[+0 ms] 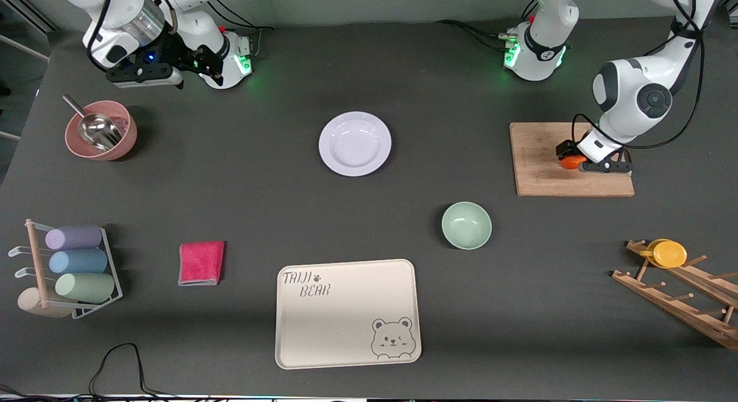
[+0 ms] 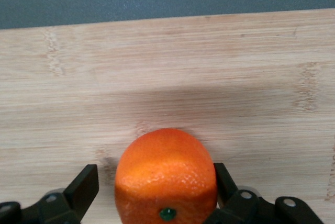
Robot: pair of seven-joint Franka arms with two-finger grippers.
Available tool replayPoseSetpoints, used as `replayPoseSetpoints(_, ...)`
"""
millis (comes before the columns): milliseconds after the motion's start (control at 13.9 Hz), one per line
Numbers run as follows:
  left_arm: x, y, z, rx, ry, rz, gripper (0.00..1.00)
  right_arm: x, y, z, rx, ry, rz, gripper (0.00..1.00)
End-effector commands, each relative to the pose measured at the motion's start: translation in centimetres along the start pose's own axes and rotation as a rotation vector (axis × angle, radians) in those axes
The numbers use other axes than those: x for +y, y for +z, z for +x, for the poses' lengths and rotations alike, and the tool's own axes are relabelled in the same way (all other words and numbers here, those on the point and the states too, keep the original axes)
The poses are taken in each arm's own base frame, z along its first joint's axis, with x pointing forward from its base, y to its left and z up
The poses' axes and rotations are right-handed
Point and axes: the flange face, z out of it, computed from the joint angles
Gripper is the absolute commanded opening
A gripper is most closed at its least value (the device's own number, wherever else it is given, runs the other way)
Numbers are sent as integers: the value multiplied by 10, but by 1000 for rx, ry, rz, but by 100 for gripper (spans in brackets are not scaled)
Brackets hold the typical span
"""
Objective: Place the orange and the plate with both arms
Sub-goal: 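Lift the orange with the left gripper while the right gripper reaches the plate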
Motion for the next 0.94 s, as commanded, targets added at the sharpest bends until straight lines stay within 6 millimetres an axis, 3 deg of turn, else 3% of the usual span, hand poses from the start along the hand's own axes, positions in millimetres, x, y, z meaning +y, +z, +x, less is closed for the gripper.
replayPoseSetpoints(0,-4,-2,-4,14,11,3,80,8,23,13,-38,-55,121,100)
replayPoseSetpoints(288,-7,-3,-4,13,2,3,38,19,72,19,-48,-99,297,100)
replayPoseSetpoints(576,-7,-6,-4,13,2,2,6,27,128,23,-63,-110,488,100)
replayPoseSetpoints(648,-8,-7,-3,16,2,3,0,28,140,23,-64,-118,527,100)
replayPoseSetpoints(864,-11,-29,0,15,-5,-1,0,40,181,28,-55,-151,643,100)
